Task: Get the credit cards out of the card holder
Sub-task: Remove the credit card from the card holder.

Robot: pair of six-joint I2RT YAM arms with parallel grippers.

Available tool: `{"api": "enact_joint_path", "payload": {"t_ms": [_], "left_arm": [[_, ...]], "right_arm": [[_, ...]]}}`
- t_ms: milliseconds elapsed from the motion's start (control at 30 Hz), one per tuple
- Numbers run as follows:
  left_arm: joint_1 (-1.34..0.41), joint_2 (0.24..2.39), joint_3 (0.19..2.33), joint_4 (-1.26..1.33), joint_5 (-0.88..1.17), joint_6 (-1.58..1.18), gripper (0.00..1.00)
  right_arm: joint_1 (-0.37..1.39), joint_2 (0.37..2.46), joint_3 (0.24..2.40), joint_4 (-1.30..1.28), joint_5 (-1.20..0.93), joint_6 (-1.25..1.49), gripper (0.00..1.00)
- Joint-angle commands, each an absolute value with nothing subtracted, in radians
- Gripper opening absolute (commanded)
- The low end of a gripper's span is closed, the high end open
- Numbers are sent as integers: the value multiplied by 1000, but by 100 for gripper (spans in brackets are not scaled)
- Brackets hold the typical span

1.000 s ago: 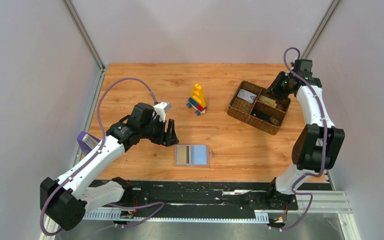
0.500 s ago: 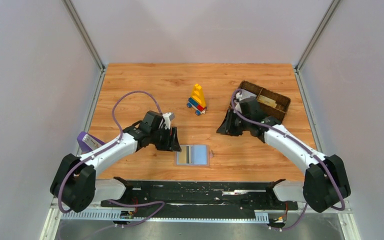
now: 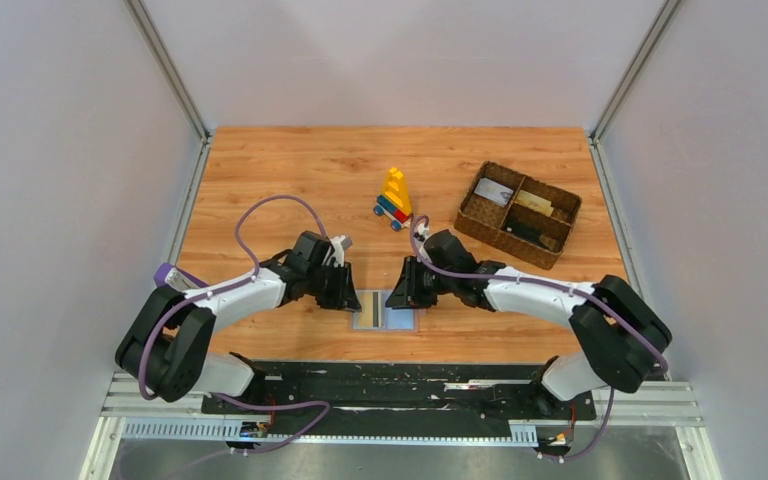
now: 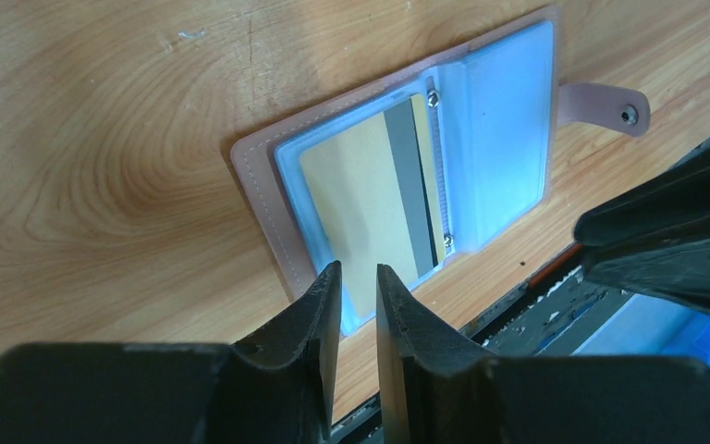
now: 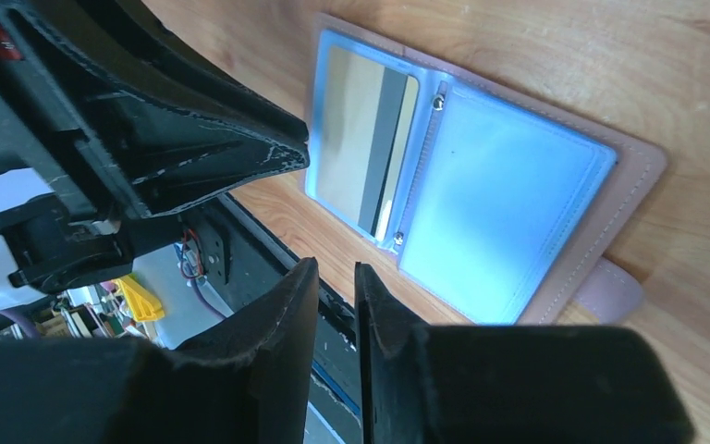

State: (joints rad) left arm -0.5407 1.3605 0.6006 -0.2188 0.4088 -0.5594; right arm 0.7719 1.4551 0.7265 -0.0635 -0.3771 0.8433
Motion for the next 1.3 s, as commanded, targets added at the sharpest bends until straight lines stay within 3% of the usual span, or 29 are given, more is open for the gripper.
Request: {"api": "enact_joint_path", "payload": {"t_ms": [0, 467, 1267], "left_arm": [[-535, 1374, 591, -167, 394, -573, 27], [-536, 1398, 546, -138, 381, -584, 23], [-536, 1420, 541, -123, 394, -587, 16]], "right_arm": [[800, 1509, 770, 26, -363, 894, 23], [821, 1670, 796, 66, -385, 897, 25], [825, 1753, 822, 64, -378, 890, 23]]}}
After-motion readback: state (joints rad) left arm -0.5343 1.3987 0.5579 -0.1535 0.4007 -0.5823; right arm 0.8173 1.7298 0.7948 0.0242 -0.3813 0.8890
